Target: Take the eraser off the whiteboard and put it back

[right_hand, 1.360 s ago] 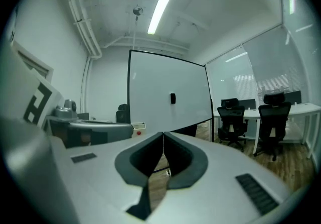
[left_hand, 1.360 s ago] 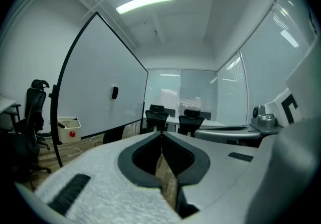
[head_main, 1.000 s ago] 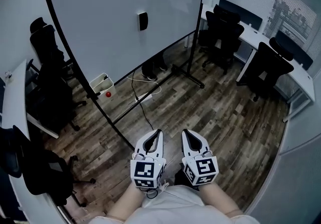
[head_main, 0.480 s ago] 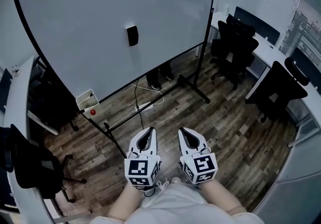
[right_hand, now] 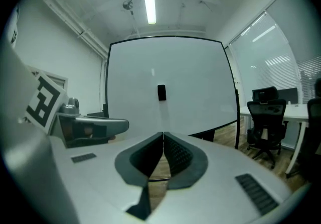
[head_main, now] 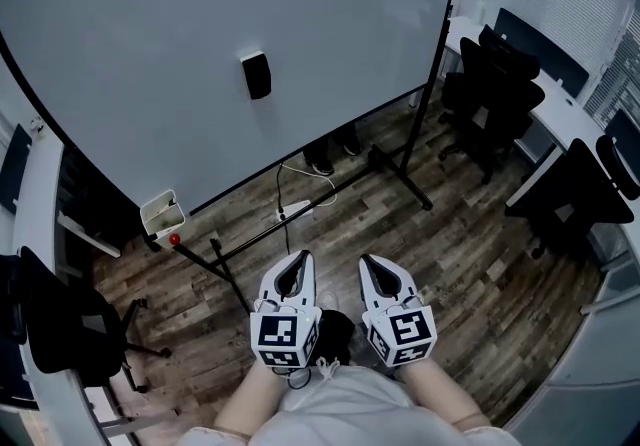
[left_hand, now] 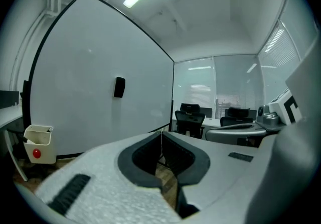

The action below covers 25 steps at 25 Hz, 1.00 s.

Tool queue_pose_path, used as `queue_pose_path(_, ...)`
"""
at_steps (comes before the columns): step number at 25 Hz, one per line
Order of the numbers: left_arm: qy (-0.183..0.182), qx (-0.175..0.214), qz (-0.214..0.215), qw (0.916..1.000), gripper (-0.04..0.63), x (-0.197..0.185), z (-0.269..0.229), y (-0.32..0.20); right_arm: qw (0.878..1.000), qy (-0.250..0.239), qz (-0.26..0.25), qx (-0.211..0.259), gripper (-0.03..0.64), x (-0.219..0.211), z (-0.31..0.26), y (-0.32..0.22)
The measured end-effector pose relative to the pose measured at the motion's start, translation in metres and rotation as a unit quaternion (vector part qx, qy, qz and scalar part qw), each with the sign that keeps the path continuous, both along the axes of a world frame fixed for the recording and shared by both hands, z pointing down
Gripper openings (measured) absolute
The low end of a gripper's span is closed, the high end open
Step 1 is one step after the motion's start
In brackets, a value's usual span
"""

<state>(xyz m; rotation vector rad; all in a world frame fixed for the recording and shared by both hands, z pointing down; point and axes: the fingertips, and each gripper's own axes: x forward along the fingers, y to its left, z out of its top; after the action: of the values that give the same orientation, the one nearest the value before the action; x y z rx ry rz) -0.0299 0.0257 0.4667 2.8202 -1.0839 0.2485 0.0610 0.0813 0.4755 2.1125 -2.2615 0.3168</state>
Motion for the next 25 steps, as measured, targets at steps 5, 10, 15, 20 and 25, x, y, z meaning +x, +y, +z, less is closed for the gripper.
queue_pose_path(5, 0.011, 0.001, 0.003, 0.9999, 0.017, 0.030, 0.001, -0.064, 1.000, -0.001, 0.005, -0.006, 0.028, 0.028, 0.005, -0.062)
queue_pose_path(10, 0.015, 0.014, 0.000, 0.9998, 0.017, 0.055, -0.013, -0.141, 1.000, 0.006, 0.003, 0.004, 0.028, 0.054, -0.009, -0.139)
queue_pose_path(15, 0.042, 0.035, -0.038, 0.9978, 0.017, 0.054, -0.027, -0.219, 1.000, 0.014, -0.009, 0.011, 0.028, 0.063, -0.020, -0.215)
queue_pose_path(20, 0.041, 0.030, -0.062, 0.9968, 0.017, 0.051, -0.028, -0.278, 0.999, 0.021, -0.029, 0.006, 0.028, 0.063, -0.024, -0.279)
queue_pose_path(25, 0.034, 0.022, -0.087, 0.9954, 0.017, 0.049, -0.024, -0.307, 0.997, 0.028, -0.067, 0.005, 0.028, 0.058, -0.026, -0.323)
